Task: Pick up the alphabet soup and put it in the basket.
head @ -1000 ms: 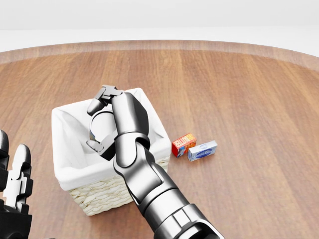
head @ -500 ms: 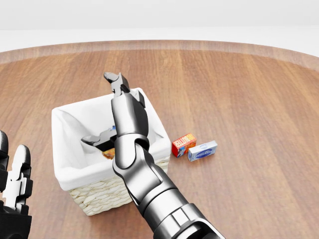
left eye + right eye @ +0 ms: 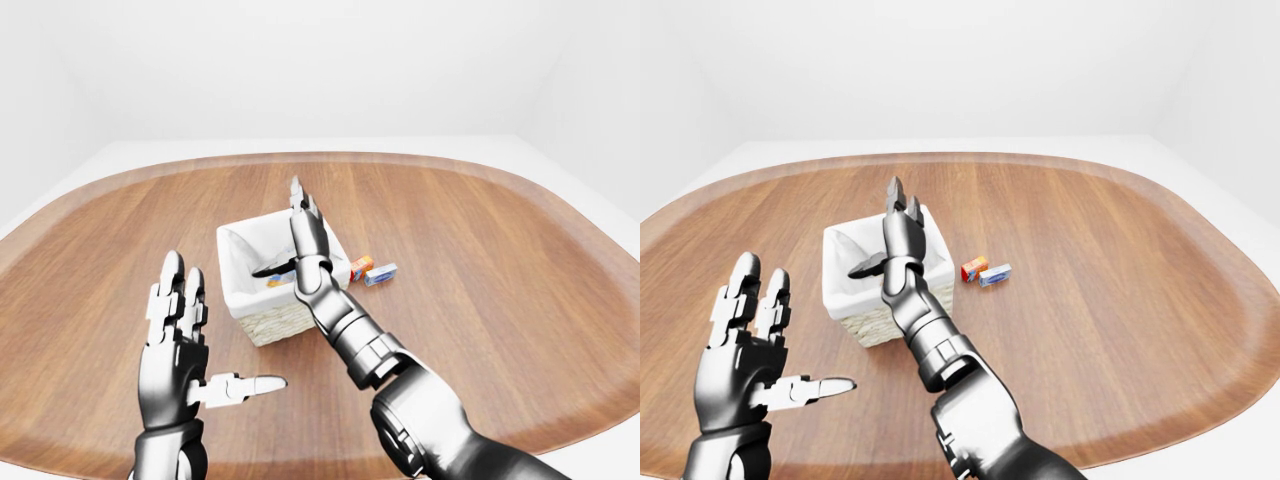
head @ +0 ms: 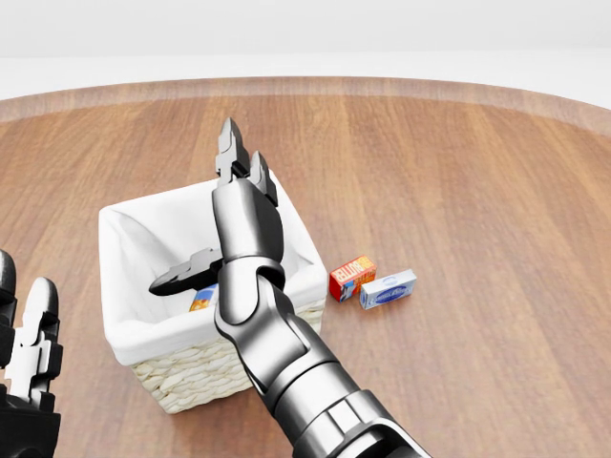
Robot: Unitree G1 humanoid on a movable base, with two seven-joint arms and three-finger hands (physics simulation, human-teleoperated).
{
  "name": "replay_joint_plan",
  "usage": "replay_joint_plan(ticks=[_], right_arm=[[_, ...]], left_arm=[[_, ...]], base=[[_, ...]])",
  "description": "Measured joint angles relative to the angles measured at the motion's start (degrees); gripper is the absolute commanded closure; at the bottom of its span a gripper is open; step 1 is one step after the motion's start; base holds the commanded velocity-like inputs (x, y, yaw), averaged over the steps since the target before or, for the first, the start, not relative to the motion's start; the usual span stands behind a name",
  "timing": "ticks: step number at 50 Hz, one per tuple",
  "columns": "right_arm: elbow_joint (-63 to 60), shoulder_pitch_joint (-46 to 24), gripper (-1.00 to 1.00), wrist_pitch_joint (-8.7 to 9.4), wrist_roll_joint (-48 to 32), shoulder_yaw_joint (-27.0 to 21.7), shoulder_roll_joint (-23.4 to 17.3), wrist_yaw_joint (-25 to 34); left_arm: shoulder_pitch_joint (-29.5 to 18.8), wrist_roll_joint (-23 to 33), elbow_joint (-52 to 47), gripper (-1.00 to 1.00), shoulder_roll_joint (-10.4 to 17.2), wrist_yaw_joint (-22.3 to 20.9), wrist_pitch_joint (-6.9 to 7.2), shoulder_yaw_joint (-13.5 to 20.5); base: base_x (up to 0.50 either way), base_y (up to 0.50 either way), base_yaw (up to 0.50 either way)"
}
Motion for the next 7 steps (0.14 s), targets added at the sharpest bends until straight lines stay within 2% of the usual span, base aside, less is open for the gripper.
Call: replay_joint_plan(ticks=[7], right_arm=[[0.1,0.0,-1.0,-0.07,-0.1,0.0,0.0,-0.1]], left_arm=[[0.1,0.0,-0.1,-1.0,0.0,0.0,0.05,0.0]], base=[[0.0,0.0,0.0]])
